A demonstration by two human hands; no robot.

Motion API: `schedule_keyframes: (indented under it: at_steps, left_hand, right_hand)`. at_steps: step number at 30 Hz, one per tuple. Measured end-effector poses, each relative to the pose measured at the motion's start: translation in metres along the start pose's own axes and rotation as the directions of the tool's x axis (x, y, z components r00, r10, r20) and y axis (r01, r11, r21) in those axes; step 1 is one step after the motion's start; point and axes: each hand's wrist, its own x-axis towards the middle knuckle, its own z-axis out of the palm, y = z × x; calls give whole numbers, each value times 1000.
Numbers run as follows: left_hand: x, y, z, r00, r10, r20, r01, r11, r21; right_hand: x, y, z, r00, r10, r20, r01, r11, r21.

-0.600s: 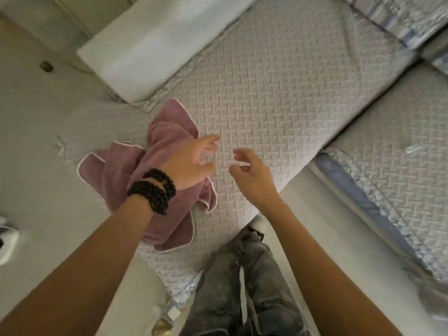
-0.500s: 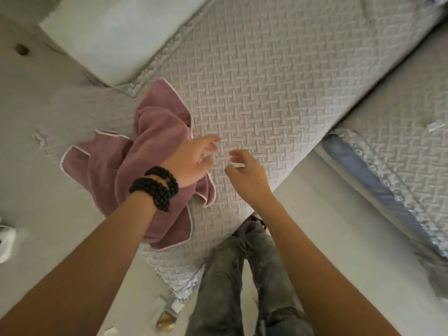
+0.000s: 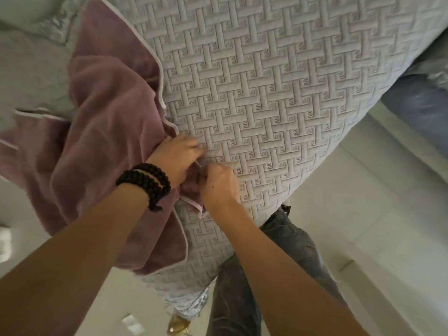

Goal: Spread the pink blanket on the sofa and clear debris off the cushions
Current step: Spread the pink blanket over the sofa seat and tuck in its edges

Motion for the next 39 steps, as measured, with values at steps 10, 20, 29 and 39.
schedule_keyframes:
  at_steps: [10,20,29,39]
  left_hand:
    - [15,38,-140,989,-78,-127,35,948,-317]
    - [47,72,-399,957,2,-290,-99,943,-319]
    - [154,138,-560,712,66,-699,-220,966,-133]
    - [417,220,-664,688,158,-708,-208,978,16]
  right_hand:
    - [-21,-17,-176,942,-57,-331,124,975,186]
    - [-55,-38,-435,764,-7,-645,169,967,190]
    - [-4,-19,-603,591,36,-806,295,920,257]
    - [173,105,-780,539,108,-835,184,953,241]
